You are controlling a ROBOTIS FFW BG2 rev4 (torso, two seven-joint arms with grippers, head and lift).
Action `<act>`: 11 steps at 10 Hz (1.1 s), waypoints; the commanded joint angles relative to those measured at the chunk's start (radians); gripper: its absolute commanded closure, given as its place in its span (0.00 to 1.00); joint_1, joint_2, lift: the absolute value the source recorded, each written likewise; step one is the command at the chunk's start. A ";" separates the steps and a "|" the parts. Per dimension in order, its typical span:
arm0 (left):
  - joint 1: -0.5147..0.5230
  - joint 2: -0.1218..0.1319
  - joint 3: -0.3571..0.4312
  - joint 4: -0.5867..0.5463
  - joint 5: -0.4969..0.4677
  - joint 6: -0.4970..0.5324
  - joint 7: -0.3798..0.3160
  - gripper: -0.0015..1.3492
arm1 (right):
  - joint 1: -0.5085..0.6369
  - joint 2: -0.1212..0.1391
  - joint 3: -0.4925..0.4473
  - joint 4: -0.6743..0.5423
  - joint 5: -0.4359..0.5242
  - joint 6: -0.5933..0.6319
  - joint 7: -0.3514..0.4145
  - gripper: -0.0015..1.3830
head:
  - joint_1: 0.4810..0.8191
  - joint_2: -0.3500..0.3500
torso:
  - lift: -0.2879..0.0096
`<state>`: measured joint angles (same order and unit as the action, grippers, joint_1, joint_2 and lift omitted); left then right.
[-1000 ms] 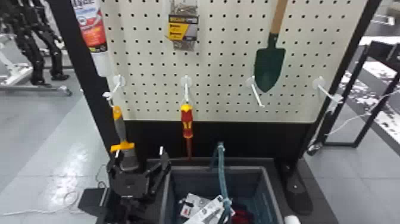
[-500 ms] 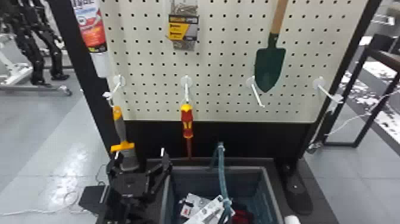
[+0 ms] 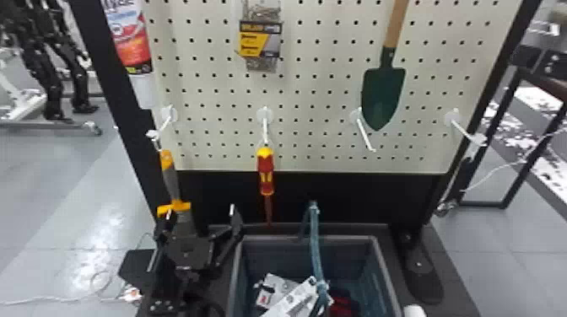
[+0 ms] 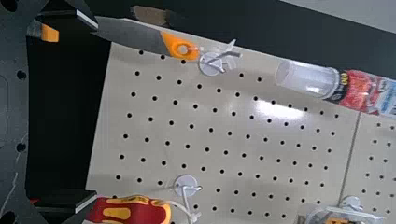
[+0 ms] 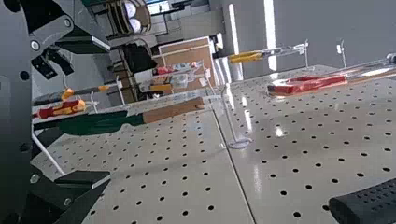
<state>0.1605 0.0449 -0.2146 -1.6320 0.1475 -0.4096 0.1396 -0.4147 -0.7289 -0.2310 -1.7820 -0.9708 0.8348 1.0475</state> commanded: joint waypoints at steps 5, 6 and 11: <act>-0.029 0.007 -0.022 0.018 0.020 0.018 -0.008 0.04 | -0.052 0.031 0.061 0.038 0.044 0.000 0.002 0.23 | 0.20 0.50 | 0.63; -0.021 0.010 -0.022 0.017 0.006 0.017 -0.012 0.04 | -0.039 0.033 0.064 0.038 0.050 -0.002 0.003 0.23 | 0.20 0.50 | 0.63; 0.010 0.018 0.003 0.015 0.001 -0.020 0.015 0.04 | -0.013 0.071 0.056 0.015 0.057 0.015 0.003 0.23 | 0.20 0.50 | 0.63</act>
<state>0.1648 0.0652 -0.2199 -1.6161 0.1529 -0.4285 0.1555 -0.4295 -0.6580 -0.1748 -1.7642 -0.9162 0.8476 1.0503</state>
